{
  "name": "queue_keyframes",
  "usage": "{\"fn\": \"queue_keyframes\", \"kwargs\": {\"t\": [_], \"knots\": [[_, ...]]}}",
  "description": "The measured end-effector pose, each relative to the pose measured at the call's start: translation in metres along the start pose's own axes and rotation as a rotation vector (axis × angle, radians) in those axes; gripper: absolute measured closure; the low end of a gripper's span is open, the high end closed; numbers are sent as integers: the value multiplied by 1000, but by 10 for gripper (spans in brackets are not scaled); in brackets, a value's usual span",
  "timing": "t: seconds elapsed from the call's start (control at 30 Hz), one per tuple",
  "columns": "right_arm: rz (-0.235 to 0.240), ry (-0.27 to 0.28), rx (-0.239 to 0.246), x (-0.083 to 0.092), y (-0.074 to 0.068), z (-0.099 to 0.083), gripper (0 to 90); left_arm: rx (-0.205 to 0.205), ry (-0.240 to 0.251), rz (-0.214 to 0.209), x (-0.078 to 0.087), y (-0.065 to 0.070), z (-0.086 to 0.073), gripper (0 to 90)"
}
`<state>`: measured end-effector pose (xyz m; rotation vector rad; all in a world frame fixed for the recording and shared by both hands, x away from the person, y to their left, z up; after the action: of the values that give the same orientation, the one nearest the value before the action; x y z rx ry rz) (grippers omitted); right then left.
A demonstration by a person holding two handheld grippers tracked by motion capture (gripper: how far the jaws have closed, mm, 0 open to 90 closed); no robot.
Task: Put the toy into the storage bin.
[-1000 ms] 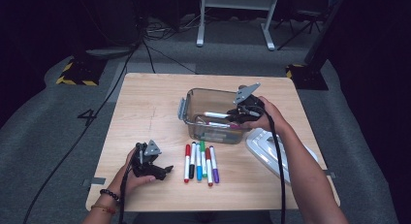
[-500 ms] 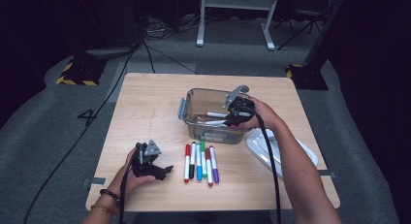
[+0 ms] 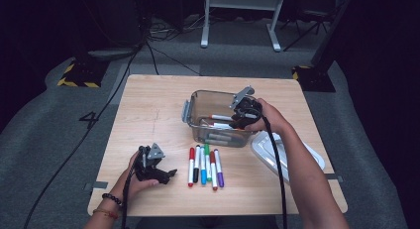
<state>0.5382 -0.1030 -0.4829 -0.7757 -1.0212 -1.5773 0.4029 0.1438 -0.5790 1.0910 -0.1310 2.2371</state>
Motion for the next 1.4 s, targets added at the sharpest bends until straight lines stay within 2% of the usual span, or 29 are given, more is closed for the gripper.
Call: {"fn": "queue_keyframes", "kwargs": {"t": [0.2, 0.43, 0.57, 0.7, 0.83, 1.07, 1.13, 1.4], "knots": [[-46, 114, -29, 20, -2, 12, 532, 0, 0, 1, 0, 0, 0, 59], [-175, 226, -108, 53, 0, 18, 394, 0, 0, 0, 0, 0, 0, 60], [-219, 299, -156, 73, -3, 19, 320, 0, 0, 0, 0, 0, 0, 60], [-284, 328, -172, 90, -9, 14, 278, 0, 0, 1, 0, 0, 0, 59], [-292, 362, -167, 101, -21, 12, 261, 1, -1, 0, 0, 0, 0, 60], [-320, 386, -161, 117, -48, 5, 261, 1, 0, 0, 0, 0, 0, 59], [-337, 388, -153, 119, -55, 3, 271, 0, 0, 0, 0, 0, 0, 60], [-331, 417, -162, 115, -87, -11, 273, 0, 0, 0, 0, 0, 0, 60]]}}
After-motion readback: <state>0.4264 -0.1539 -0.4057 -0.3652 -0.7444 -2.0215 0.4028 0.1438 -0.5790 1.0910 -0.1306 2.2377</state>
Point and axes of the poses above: each handheld gripper's, and its own axes: x roughly backward along the jaws, z roughly out of its top, y roughly to its right, the point moved 10 cm from there along -x, roughly forward along the jaws, and after that the axes turned 14 degrees about x, right-handed, at the moved point
